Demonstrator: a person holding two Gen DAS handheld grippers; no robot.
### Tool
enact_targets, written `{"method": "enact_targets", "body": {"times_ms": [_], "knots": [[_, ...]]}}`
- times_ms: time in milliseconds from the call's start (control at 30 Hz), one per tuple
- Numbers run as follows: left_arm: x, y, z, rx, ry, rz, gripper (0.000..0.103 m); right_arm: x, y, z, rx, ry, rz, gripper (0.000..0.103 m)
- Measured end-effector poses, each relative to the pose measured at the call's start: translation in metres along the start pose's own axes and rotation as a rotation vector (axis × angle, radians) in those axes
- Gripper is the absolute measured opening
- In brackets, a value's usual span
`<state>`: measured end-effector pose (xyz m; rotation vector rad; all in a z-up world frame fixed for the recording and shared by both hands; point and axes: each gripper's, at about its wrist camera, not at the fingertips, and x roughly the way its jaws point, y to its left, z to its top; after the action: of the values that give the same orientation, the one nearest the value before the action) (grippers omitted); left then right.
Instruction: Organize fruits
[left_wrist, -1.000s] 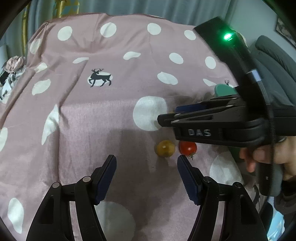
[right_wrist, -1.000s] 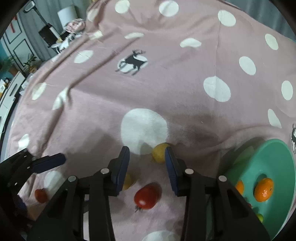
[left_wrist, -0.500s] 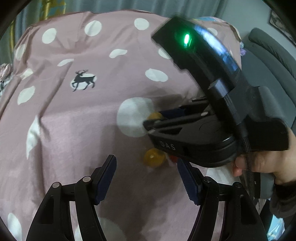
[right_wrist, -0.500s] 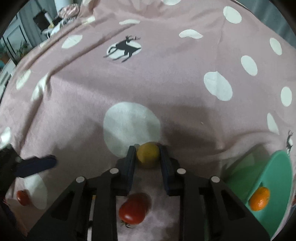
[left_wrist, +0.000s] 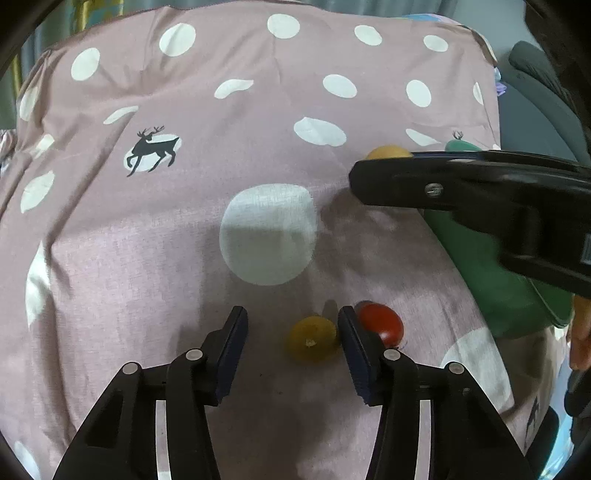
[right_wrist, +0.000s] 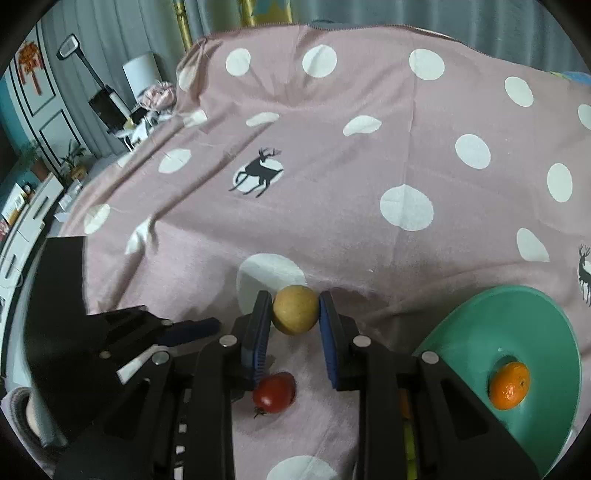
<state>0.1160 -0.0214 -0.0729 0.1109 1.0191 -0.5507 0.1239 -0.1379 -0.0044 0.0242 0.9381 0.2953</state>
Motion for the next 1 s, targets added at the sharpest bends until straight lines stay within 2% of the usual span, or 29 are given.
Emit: {"method": "enact_targets", "body": {"times_ms": [67, 133, 467, 1000], "knots": [[0.001, -0.004, 0.001, 0.008, -0.003, 0.003, 0.042, -0.002, -0.001, -0.001, 0.011, -0.014, 0.017, 0.027], [0.002, -0.008, 0.000, 0.021, -0.009, 0.013, 0.026, -0.004, -0.001, -0.003, 0.020, -0.026, 0.032, 0.027], [-0.002, -0.002, 0.001, -0.010, -0.014, 0.037, 0.026, -0.014, -0.004, -0.016, 0.056, -0.057, 0.087, 0.027], [-0.053, 0.023, -0.017, -0.099, -0.076, 0.133, 0.026, -0.038, 0.016, -0.048, 0.041, -0.084, 0.163, 0.027]]}}
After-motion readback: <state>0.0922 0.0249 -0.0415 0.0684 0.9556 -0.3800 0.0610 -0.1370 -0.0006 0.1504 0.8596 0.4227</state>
